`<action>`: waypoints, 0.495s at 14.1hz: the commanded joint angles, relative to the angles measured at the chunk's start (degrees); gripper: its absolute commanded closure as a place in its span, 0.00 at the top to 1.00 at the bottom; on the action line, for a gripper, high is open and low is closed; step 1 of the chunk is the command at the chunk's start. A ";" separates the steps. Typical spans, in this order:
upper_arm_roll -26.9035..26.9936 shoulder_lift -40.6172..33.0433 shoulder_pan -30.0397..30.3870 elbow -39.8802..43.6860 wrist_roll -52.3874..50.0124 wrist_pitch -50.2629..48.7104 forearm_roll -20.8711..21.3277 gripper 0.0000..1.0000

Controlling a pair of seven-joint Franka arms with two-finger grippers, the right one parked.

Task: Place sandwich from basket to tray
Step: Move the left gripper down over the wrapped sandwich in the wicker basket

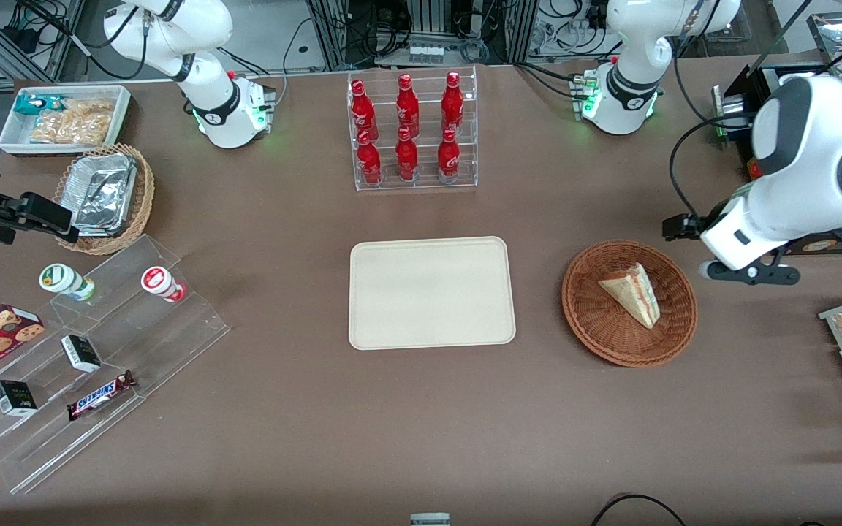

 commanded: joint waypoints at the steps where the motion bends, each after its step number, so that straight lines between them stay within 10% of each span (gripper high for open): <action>1: 0.17 -1.93 -0.34 -7.95 -0.04 8.64 0.81 1.00; 7: 0.17 -2.64 -0.43 -21.76 -5.99 30.35 0.54 1.00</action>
